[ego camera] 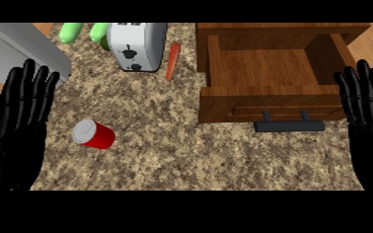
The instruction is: Pick up the can, place it into the drawer and close the drawer
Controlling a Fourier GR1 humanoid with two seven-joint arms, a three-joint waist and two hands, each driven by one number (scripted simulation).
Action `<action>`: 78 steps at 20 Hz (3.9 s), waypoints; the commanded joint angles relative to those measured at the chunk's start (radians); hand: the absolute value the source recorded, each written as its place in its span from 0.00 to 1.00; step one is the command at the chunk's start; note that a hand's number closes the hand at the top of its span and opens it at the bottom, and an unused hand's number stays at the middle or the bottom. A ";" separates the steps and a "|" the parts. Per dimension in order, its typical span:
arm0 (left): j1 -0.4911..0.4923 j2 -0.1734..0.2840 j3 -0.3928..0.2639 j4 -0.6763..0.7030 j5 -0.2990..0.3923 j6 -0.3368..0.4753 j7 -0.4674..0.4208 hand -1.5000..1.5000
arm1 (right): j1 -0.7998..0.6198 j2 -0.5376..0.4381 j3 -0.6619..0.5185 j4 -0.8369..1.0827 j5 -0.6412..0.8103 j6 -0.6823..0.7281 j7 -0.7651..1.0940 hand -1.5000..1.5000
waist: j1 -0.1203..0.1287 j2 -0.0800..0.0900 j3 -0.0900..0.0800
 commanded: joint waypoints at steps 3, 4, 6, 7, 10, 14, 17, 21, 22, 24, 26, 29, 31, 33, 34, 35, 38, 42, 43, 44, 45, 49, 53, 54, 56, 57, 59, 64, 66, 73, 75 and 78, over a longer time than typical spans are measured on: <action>0.078 0.089 0.129 -0.072 0.243 -0.172 0.004 0.00 | -0.003 0.000 -0.074 0.048 -0.095 0.037 -0.039 0.00 | 0.022 -0.025 -0.003; 0.135 0.102 0.153 -0.022 0.270 -0.229 -0.084 0.00 | -0.007 -0.002 -0.081 -0.027 -0.116 0.029 0.019 0.00 | 0.021 -0.026 -0.004; 0.185 0.178 0.247 -0.088 0.426 -0.326 -0.042 0.00 | -0.004 0.069 -0.003 0.011 -0.046 -0.026 -0.003 0.00 | 0.037 -0.027 -0.004; 0.235 0.098 0.167 0.061 0.278 -0.173 0.095 0.00 | 0.066 0.084 -0.036 0.064 -0.035 -0.085 0.131 0.00 | 0.037 -0.014 -0.005; 0.266 0.143 0.229 0.035 0.351 -0.205 0.149 0.00 | 0.058 0.074 -0.043 0.026 -0.041 -0.096 0.219 0.00 | 0.027 -0.025 -0.004; 0.280 0.171 0.325 0.018 0.432 -0.232 0.209 0.00 | 0.100 0.047 -0.066 -0.010 -0.068 -0.055 0.229 0.00 | 0.018 -0.026 -0.003; 0.221 0.209 0.396 0.040 0.498 -0.259 0.266 0.00 | 0.106 0.046 -0.110 0.075 -0.100 -0.023 0.143 0.00 | 0.016 -0.025 -0.003; 0.203 0.157 0.356 -0.069 0.470 -0.214 0.360 0.00 | 0.051 0.077 -0.062 0.081 -0.032 -0.061 0.161 0.00 | 0.017 -0.024 -0.003; 0.169 0.202 0.428 0.044 0.507 -0.300 0.310 0.00 | 0.047 0.070 -0.058 0.051 -0.036 -0.054 0.200 0.00 | 0.016 -0.024 -0.003; 0.128 0.152 0.337 0.108 0.412 -0.270 0.283 0.00 | 0.032 0.036 -0.119 0.060 -0.087 -0.029 0.208 0.00 | 0.013 -0.024 -0.003; 0.130 0.167 0.379 0.093 0.436 -0.286 0.312 0.00 | 0.088 0.035 -0.150 0.027 -0.126 0.000 0.186 0.00 | 0.014 -0.024 -0.003; 0.144 0.121 0.340 0.153 0.373 -0.298 0.270 0.00 | 0.185 0.093 -0.096 0.048 -0.080 0.011 0.054 0.00 | 0.013 -0.024 -0.003; 0.151 0.068 0.300 0.148 0.299 -0.298 0.223 0.00 | 0.097 0.084 -0.086 0.049 -0.052 -0.018 0.138 0.00 | 0.016 -0.024 -0.003; 0.168 0.057 0.292 0.196 0.281 -0.314 0.206 0.00 | 0.072 0.052 -0.155 0.100 -0.103 0.008 0.120 0.00 | 0.016 -0.024 -0.003; 0.156 0.033 0.242 0.237 0.188 -0.286 0.169 0.00 | 0.112 0.097 -0.087 -0.019 -0.048 -0.048 0.183 0.00 | 0.012 -0.024 -0.003; 0.160 0.031 0.234 0.244 0.164 -0.286 0.159 0.00 | 0.127 0.043 -0.159 -0.029 -0.123 0.011 0.181 0.00 | 0.011 -0.024 -0.003; 0.171 0.001 0.241 0.263 0.146 -0.290 0.111 0.00 | 0.126 0.075 -0.130 -0.033 -0.097 0.002 0.174 0.00 | 0.014 -0.025 -0.003; 0.145 0.001 0.244 0.415 0.070 -0.297 -0.008 0.00 | 0.159 0.066 -0.142 0.020 -0.070 0.036 0.108 0.00 | 0.013 -0.024 -0.003; 0.149 -0.012 0.239 0.435 0.058 -0.292 -0.040 0.00 | 0.160 0.034 -0.209 -0.020 -0.148 0.055 0.165 0.00 | 0.012 -0.024 -0.003; 0.172 -0.039 0.212 0.371 0.043 -0.257 0.028 0.00 | 0.124 0.051 -0.192 -0.006 -0.147 0.045 0.168 0.00 | 0.015 -0.024 -0.003; 0.185 -0.037 0.220 0.408 0.022 -0.266 -0.045 0.00 | 0.057 0.026 -0.195 -0.042 -0.130 0.009 0.270 0.00 | 0.016 -0.024 -0.003; 0.150 -0.050 0.237 0.594 -0.023 -0.239 -0.174 0.00 | 0.094 0.008 -0.251 -0.030 -0.172 0.053 0.217 0.00 | 0.013 -0.024 -0.003; 0.060 0.008 0.304 0.735 0.017 -0.258 -0.218 0.00 | 0.144 0.064 -0.179 -0.104 -0.115 0.036 0.250 0.00 | 0.012 -0.024 -0.003; 0.087 0.000 0.297 0.799 -0.002 -0.268 -0.283 0.00 | 0.091 0.056 -0.206 -0.016 -0.122 0.029 0.217 0.00 | 0.014 -0.023 -0.003; 0.094 -0.004 0.275 0.713 0.005 -0.259 -0.199 0.00 | 0.242 0.111 -0.141 -0.155 -0.083 0.060 0.199 0.00 | 0.012 -0.025 -0.003; 0.072 0.009 0.296 0.867 -0.027 -0.259 -0.338 0.00 | 0.167 0.061 -0.237 -0.059 -0.160 0.076 0.171 0.00 | 0.012 -0.024 -0.003; 0.028 -0.034 0.263 0.852 -0.039 -0.197 -0.272 0.00 | 0.105 0.051 -0.233 -0.045 -0.141 0.060 0.227 0.00 | 0.014 -0.024 -0.003; -0.005 0.009 0.288 1.015 -0.038 -0.226 -0.379 0.00 | 0.212 0.047 -0.305 -0.129 -0.220 0.137 0.199 0.00 | 0.010 -0.024 -0.003; -0.028 0.033 0.317 1.087 -0.018 -0.237 -0.420 0.00 | 0.192 0.076 -0.259 -0.178 -0.160 0.085 0.267 0.00 | 0.011 -0.024 -0.003; -0.178 0.070 0.333 1.343 -0.018 -0.216 -0.518 0.00 | 0.140 0.058 -0.282 -0.054 -0.148 0.136 0.217 0.00 | 0.012 -0.023 -0.003; -0.214 0.114 0.344 1.430 -0.028 -0.238 -0.563 0.00 | 0.125 0.047 -0.317 -0.132 -0.202 0.111 0.290 0.00 | 0.009 -0.023 -0.004; -0.326 0.112 0.350 1.566 -0.031 -0.221 -0.596 0.00 | 0.106 0.061 -0.267 -0.135 -0.149 0.100 0.315 0.00 | 0.006 -0.022 -0.004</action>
